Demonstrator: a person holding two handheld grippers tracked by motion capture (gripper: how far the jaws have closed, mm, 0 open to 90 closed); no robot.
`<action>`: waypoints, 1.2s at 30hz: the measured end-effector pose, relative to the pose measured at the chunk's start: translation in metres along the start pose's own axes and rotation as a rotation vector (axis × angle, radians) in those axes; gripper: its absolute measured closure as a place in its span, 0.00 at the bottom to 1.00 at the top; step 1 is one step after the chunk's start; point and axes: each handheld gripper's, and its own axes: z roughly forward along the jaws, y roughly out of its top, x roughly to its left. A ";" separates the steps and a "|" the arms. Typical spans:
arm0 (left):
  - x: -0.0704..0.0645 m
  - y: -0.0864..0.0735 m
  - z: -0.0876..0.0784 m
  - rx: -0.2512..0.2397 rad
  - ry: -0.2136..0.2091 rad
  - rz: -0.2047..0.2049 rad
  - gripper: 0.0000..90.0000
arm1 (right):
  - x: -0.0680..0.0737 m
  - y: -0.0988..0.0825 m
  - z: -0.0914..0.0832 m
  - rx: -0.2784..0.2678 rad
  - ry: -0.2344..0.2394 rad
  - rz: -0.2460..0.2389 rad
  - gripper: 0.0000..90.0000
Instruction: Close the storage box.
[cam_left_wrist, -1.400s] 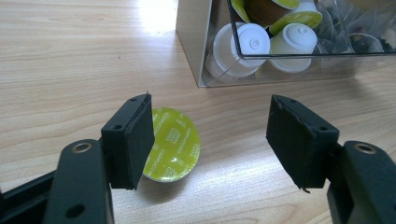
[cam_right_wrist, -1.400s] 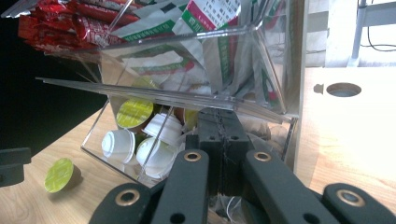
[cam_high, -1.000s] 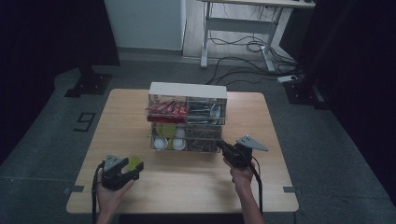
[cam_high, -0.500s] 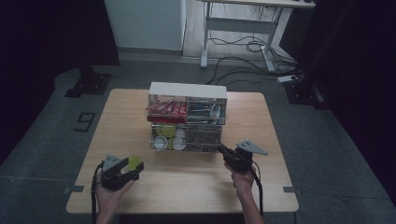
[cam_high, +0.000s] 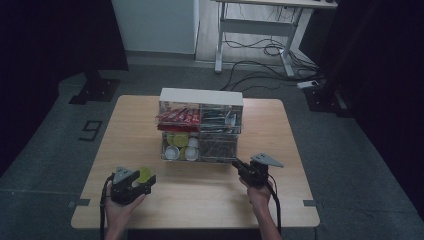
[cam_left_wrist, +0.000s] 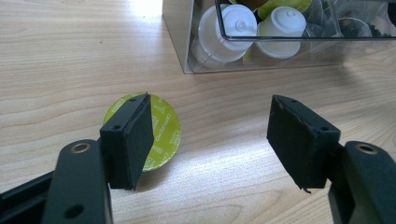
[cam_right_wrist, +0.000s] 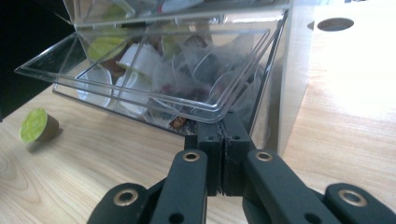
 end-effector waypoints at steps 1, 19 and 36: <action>0.000 0.000 0.000 -0.001 -0.001 0.000 0.35 | 0.001 -0.001 0.000 0.004 0.000 -0.001 0.98; 0.001 -0.001 0.001 0.008 0.002 0.001 0.36 | 0.003 -0.011 0.004 0.055 -0.016 -0.018 0.96; 0.000 -0.003 0.004 0.022 -0.001 0.003 0.36 | 0.013 -0.016 0.010 0.070 0.004 -0.045 0.93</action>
